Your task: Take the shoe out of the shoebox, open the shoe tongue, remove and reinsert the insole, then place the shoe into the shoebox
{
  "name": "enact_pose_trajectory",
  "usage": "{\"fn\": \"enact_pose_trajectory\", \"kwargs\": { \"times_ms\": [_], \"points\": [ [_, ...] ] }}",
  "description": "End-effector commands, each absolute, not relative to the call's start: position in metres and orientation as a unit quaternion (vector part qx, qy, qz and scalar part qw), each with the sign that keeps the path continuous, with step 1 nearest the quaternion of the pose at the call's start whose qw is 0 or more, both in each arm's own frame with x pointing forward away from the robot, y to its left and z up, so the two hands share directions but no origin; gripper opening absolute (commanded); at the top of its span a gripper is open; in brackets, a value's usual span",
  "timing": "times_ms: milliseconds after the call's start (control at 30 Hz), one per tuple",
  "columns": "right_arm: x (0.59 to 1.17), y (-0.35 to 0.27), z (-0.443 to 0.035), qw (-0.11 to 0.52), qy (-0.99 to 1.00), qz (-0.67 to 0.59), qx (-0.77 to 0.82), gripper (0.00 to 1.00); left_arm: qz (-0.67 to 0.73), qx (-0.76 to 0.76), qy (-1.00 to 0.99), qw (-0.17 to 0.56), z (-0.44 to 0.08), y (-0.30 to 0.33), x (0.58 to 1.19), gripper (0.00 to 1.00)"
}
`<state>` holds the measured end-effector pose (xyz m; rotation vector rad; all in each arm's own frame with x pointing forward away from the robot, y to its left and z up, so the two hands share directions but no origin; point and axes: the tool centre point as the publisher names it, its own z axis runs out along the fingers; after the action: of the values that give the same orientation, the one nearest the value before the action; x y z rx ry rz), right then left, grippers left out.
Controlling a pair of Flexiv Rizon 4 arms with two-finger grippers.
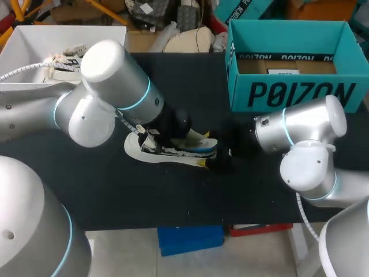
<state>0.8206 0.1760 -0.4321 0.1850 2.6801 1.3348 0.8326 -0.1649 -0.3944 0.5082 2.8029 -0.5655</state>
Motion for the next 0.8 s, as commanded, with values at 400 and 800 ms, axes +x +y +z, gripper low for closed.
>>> {"fn": "enact_pose_trajectory", "kwargs": {
  "times_ms": [400, 800],
  "points": [
    [0.819, 0.175, -0.433, 0.07, 0.891, 0.444, 0.062, 0.0, -0.207, 0.104, 0.95, 0.207, -0.401, -0.17, 0.827, 0.48],
    [0.819, 0.175, -0.433, 0.07, 0.891, 0.444, 0.062, 0.0, -0.234, 0.119, 0.943, 0.206, -0.391, -0.198, 0.83, 0.35]
  ]
}}
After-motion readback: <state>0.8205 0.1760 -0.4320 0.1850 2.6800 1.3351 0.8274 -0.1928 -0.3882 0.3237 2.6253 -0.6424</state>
